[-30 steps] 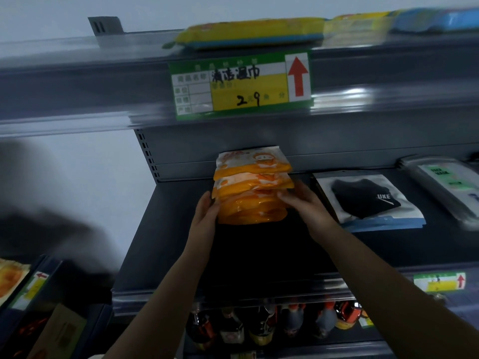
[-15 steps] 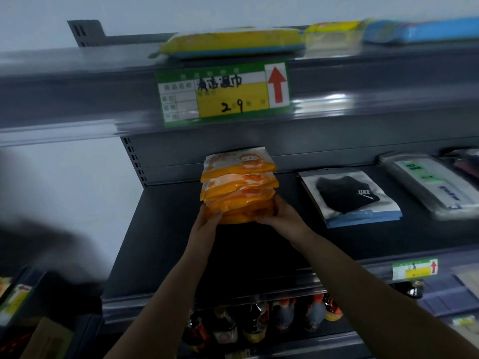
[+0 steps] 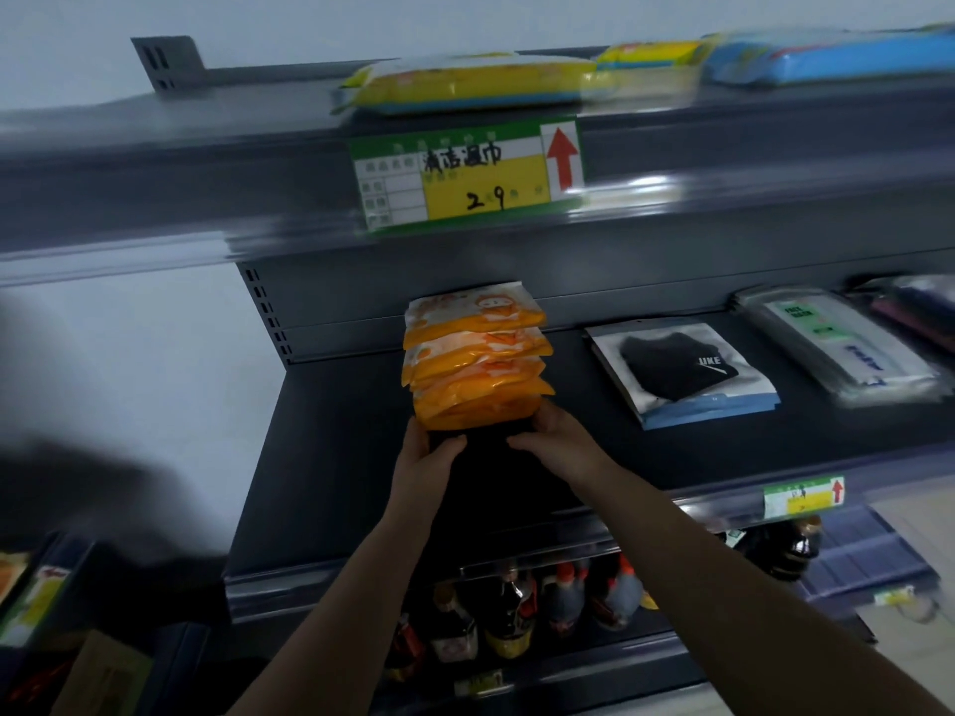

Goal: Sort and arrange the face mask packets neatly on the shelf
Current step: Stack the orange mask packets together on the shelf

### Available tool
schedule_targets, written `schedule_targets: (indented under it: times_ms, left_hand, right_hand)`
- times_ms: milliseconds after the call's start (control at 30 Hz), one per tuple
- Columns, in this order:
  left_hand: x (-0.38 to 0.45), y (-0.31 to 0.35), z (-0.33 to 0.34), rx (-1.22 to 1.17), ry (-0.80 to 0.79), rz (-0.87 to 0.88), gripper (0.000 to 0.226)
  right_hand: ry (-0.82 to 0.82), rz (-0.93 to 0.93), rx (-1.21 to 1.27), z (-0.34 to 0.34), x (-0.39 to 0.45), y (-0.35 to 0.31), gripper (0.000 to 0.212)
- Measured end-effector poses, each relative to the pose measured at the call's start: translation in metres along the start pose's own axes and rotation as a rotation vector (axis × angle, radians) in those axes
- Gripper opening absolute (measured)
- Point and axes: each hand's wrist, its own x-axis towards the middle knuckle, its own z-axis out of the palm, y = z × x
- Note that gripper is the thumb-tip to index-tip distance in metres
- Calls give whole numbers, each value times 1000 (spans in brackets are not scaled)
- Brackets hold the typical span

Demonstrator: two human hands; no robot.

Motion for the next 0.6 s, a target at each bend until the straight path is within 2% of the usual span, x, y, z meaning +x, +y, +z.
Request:
schedule_targets:
  times_ms: [67, 133, 167, 233, 300, 500, 600]
  left_hand:
    - [3, -1, 1, 10, -12, 6, 45]
    - [5, -2, 1, 7, -10, 11, 48]
    - [7, -3, 0, 9, -10, 11, 48]
    - [8, -4, -2, 17, -8, 18, 46]
    - [8, -6, -4, 29, -17, 23, 44]
    - [15, -8, 2, 77, -25, 21, 47]
    - [17, -9, 3, 93, -8, 6, 48]
  right_hand:
    - [42, 13, -61, 3, 3, -6, 55]
    - [142, 46, -119, 4, 6, -11, 26]
    - [218, 70, -109, 4, 8, -12, 21]
    - [344, 143, 5, 4, 15, -10, 20]
    - [401, 217, 154, 4, 19, -9, 13]
    - [466, 276, 218, 2, 31, -5, 19]
    - [456, 278, 169, -1, 31, -4, 20]
